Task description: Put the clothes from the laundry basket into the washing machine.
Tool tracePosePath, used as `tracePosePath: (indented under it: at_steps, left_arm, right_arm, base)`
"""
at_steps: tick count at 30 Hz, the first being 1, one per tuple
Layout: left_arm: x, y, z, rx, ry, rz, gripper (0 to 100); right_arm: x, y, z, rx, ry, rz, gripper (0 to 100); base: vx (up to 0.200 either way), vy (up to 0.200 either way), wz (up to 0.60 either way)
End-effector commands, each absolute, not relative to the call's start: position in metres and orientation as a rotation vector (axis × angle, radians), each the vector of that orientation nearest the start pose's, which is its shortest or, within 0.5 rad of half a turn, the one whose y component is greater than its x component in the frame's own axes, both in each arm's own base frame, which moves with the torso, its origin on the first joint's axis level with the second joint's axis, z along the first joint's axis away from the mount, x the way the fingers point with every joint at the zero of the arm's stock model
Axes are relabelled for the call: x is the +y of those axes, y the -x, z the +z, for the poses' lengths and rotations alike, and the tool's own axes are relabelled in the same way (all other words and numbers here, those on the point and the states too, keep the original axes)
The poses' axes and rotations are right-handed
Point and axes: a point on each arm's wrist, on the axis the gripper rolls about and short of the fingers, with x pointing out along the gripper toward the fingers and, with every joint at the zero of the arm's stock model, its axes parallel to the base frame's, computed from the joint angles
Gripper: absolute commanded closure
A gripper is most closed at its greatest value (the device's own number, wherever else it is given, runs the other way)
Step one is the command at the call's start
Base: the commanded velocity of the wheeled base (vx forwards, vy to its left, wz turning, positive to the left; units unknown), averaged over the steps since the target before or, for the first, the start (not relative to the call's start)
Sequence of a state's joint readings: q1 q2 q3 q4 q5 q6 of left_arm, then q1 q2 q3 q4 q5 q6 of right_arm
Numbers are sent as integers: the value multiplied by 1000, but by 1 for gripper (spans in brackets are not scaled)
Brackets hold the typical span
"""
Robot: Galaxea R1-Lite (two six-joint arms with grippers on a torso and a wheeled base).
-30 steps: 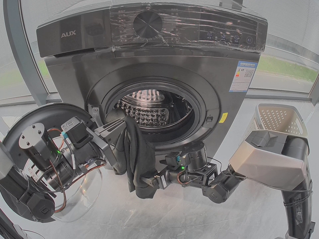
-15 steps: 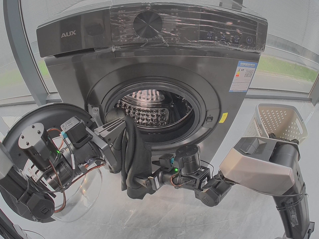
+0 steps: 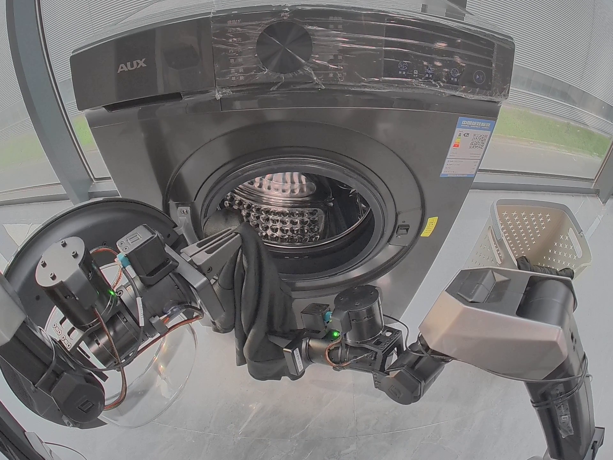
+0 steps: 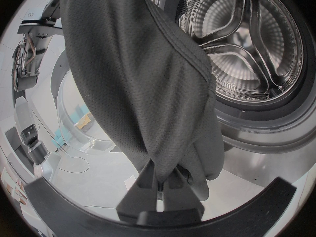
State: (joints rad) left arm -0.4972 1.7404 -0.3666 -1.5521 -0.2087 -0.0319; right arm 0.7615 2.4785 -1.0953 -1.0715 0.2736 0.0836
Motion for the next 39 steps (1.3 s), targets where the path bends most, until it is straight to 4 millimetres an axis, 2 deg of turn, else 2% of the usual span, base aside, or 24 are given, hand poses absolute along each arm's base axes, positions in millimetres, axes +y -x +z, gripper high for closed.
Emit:
tracePosePath:
  at_steps: [1, 2, 3, 4, 5, 9, 11, 15, 18, 19, 24, 29, 34, 39]
  left_arm:
    - [-128, -226, 157, -170, 57, -705, 100]
    - [-128, -226, 157, -169, 58, -705, 100]
    - [-128, -226, 157, -169, 58, -705, 100]
    - [-127, -226, 157, -170, 58, -704, 100]
    - [-127, -226, 157, -170, 58, -704, 100]
    - [-123, -229, 157, -169, 55, -685, 100]
    - [-121, -229, 157, -171, 55, -681, 100]
    - [-116, -230, 159, -176, 53, -662, 100]
    - [-115, -230, 159, -177, 53, -662, 100]
    - [-113, -229, 160, -179, 50, -662, 100]
    - [-111, -229, 161, -183, 48, -656, 100]
    - [-110, -229, 160, -180, 43, -651, 100]
    - [-110, -230, 158, -176, 41, -649, 100]
    - [-107, -232, 159, -178, 37, -634, 100]
  right_arm:
    - [291, -308, 22, 340, 4, 988, 100]
    - [282, -306, 30, 341, 4, 974, 100]
    - [282, -306, 30, 341, 4, 974, 100]
    - [259, -303, 54, 316, 8, 930, 100]
    - [259, -303, 54, 316, 8, 930, 100]
    - [203, -283, 100, 265, -2, 845, 100]
    - [184, -270, 110, 259, -7, 821, 100]
    - [161, -247, 125, 235, -25, 811, 100]
    - [159, -244, 126, 234, -26, 811, 100]
    - [147, -223, 132, 233, -34, 834, 100]
    - [131, -208, 122, 280, -26, 820, 100]
    - [117, -212, 114, 313, -16, 765, 100]
    - [119, -210, 102, 357, 10, 778, 100]
    - [121, -216, 107, 319, 5, 802, 100]
  base:
    - [0, 0, 0]
    - [0, 0, 0]
    - [0, 0, 0]
    - [0, 0, 0]
    - [0, 0, 0]
    - [0, 0, 0]
    - [0, 0, 0]
    - [0, 0, 0]
    - [0, 0, 0]
    - [0, 0, 0]
    - [0, 0, 0]
    - [0, 0, 0]
    - [0, 0, 0]
    - [0, 0, 0]
